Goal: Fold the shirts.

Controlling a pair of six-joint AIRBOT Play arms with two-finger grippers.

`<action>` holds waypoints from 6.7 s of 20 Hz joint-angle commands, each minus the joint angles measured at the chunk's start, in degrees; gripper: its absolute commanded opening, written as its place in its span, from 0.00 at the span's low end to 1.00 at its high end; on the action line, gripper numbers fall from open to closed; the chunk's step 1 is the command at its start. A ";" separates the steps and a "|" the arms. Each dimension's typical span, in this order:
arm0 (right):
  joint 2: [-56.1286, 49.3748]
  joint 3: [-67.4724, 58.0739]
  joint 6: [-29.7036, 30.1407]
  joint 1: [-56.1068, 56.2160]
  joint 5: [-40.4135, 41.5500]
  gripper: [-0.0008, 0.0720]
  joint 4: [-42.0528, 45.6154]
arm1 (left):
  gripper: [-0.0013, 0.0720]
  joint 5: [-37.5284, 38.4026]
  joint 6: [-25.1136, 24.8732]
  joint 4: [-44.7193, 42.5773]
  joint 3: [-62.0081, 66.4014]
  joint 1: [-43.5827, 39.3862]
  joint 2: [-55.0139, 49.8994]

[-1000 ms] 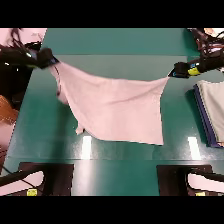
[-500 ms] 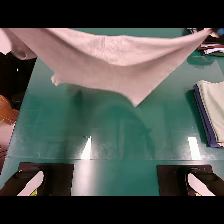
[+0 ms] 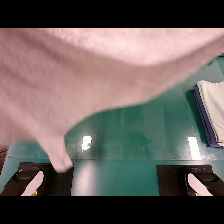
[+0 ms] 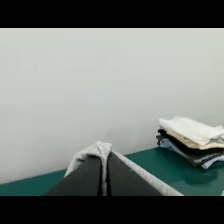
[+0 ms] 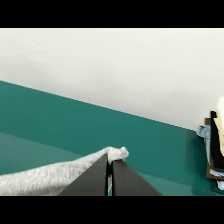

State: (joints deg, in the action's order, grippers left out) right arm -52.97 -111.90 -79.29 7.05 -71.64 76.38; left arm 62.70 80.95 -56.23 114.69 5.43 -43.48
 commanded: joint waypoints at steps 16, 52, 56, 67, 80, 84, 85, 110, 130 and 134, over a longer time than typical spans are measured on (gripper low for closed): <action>-49.07 8.20 -1.25 0.00 1.03 0.03 2.67 | 0.05 -16.79 -4.79 3.39 -43.74 -0.11 -41.81; -22.84 40.52 9.14 -12.87 -8.09 0.50 -23.47 | 0.70 -3.93 -21.24 8.15 -72.15 9.11 -30.58; -22.53 40.52 9.09 -12.87 -8.15 0.49 -24.26 | 0.70 -7.74 -21.20 7.58 -73.40 4.66 -30.56; -22.51 40.96 3.19 -20.87 -21.11 0.44 -2.93 | 0.05 2.40 -19.43 7.02 -63.95 4.33 -28.65; -21.94 74.20 6.19 -24.41 -8.81 0.62 -13.00 | 0.05 2.91 -19.23 7.39 -63.98 4.31 -27.63; -21.94 75.93 6.56 -24.02 -6.25 0.50 -15.37 | 0.05 2.89 -19.19 7.41 -63.98 4.31 -27.63; -21.97 75.93 6.73 -23.43 -6.08 0.50 -15.34 | 0.05 2.89 -19.21 7.39 -63.98 4.33 -27.63; 5.44 12.02 8.63 -17.33 6.78 0.03 -15.23 | 0.05 4.37 0.28 7.45 1.29 4.33 -5.20; -25.24 8.52 0.52 -10.40 -24.44 0.03 -6.19 | 0.05 12.52 -0.57 9.38 -41.13 4.31 -13.79; -36.15 15.61 0.22 -9.55 -19.10 0.03 -5.90 | 0.05 0.79 -4.33 6.93 -44.81 -0.13 -26.53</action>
State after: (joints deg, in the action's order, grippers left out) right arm -81.76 -100.86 -78.35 -3.95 -93.32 69.23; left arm 71.48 79.96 -48.14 74.39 7.84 -62.65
